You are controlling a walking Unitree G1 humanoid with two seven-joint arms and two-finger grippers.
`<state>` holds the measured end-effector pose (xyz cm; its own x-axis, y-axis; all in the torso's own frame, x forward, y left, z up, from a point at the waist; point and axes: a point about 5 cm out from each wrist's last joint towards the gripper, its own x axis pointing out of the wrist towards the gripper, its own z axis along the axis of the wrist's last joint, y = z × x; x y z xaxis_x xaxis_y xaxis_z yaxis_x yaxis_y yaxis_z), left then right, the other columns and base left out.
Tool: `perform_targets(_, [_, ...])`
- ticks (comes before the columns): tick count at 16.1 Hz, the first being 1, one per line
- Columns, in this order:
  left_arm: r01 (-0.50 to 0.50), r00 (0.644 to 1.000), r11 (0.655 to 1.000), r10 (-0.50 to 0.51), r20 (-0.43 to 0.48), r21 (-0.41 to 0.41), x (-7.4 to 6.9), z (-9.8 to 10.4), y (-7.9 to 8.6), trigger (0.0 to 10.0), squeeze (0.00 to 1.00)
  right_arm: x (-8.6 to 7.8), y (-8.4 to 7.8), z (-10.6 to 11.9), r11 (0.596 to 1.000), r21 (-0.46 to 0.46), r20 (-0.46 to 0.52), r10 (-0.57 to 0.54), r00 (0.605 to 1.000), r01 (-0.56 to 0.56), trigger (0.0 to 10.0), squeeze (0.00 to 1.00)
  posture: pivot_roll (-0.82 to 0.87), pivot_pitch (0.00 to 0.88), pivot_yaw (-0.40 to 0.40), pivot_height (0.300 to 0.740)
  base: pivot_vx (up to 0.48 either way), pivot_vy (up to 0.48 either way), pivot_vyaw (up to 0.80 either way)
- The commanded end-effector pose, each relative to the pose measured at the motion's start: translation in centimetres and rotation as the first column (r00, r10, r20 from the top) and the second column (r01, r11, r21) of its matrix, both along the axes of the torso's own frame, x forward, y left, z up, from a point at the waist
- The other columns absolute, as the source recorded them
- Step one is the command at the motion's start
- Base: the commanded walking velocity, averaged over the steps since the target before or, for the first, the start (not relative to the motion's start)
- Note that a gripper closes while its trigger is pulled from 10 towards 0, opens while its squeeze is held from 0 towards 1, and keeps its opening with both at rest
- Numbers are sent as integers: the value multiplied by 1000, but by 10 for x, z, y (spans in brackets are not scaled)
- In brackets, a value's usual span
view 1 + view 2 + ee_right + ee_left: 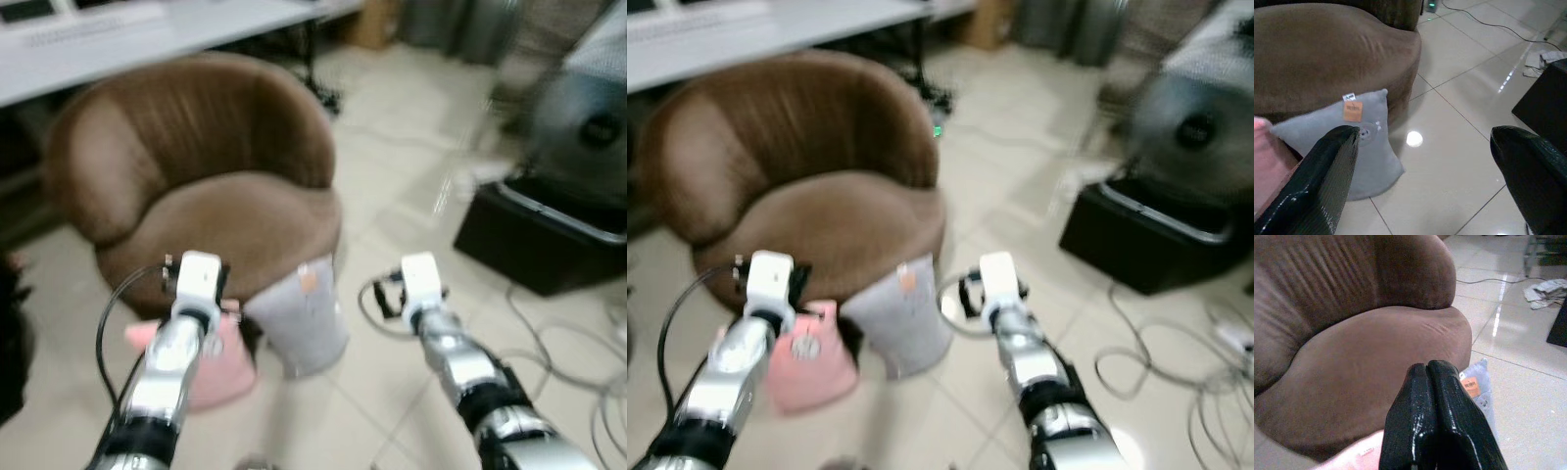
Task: Move the pillow to the sofa from floor
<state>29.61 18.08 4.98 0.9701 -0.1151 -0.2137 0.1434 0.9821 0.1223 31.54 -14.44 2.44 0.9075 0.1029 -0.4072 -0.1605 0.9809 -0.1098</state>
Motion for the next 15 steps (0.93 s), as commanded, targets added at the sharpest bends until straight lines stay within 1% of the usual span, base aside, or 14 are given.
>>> perform_targets(1, [13,1000,1000,-13,5,-1,1,1,-4,10000,0,1,-2,1,1000,-5,5,-1,1000,1,10000,0,114,0,25,740,0,-428,694])
perform_targets(15, [30,999,1000,-30,13,4,2,2,-7,10000,0,3,-2,2,1000,-15,14,3,1000,-3,10000,0,105,0,31,740,0,-424,674])
